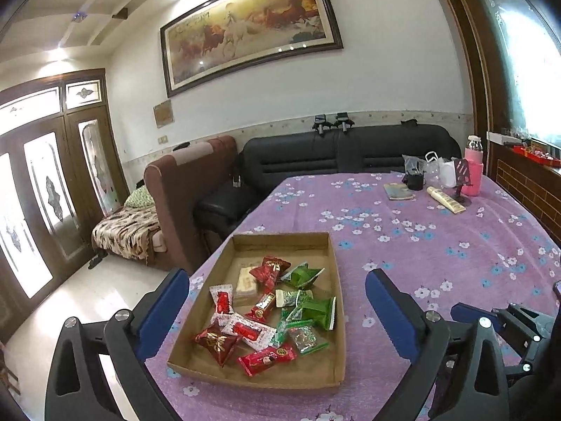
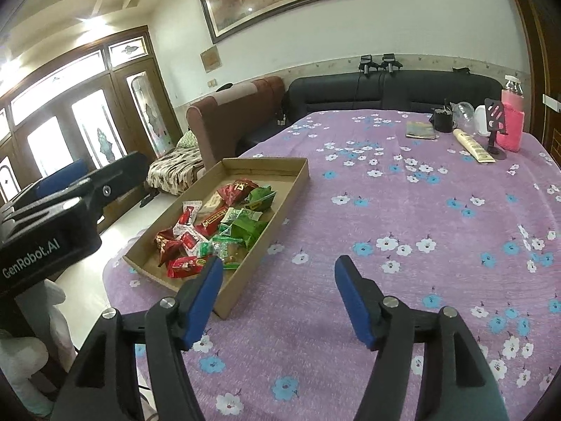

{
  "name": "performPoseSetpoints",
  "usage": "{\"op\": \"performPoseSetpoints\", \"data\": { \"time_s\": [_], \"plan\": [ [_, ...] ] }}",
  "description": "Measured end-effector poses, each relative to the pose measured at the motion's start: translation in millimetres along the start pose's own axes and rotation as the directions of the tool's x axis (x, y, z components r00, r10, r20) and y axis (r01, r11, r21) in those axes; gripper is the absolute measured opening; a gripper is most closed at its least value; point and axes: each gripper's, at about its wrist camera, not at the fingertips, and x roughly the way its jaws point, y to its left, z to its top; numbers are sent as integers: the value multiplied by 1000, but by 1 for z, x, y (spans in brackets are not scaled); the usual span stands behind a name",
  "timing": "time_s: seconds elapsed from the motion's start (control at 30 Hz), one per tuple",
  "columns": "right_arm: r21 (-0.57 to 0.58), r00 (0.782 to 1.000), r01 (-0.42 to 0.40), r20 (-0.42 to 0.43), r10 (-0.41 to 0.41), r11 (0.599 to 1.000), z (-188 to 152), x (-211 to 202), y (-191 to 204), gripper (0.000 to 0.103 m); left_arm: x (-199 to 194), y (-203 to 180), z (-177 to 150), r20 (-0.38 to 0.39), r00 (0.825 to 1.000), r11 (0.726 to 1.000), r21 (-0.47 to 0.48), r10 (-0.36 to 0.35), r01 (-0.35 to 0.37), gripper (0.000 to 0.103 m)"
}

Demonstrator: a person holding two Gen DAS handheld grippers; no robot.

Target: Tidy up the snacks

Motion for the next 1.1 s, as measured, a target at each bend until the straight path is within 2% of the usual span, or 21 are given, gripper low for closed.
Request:
{"op": "performPoseSetpoints", "data": {
  "time_s": [0.17, 0.3, 0.37, 0.47, 0.57, 0.67, 1.1],
  "plan": [
    [-11, 1000, 4, 9, -4, 1000, -2, -4, 3, 66, -16, 3, 2, 74, 996, 999, -14, 48, -48, 102],
    [-25, 1000, -2, 16, 2, 1000, -3, -7, 7, 66, -44, 8, 5, 205, 971, 992, -47, 122, -115, 103],
    [-31, 1000, -6, 18, 7, 1000, -3, -8, 10, 66, -47, 8, 4, 222, 964, 989, -70, 145, -133, 103],
    [-39, 1000, -12, 17, 13, 999, -4, -8, 12, 66, -38, 6, -1, 174, 966, 981, -74, 191, -181, 103],
    [-48, 1000, -11, 17, 11, 999, -5, -9, 14, 66, -22, 4, -6, 100, 984, 988, -58, 149, -144, 103],
    [-48, 1000, -9, 10, 9, 999, -5, -7, 14, 66, -12, 3, -11, 47, 991, 991, -63, 125, -122, 103],
    [-60, 1000, -3, -29, 1, 998, -9, 9, 19, 67, 8, 4, -20, -30, 998, 993, -101, 55, -58, 103]
  ]
}}
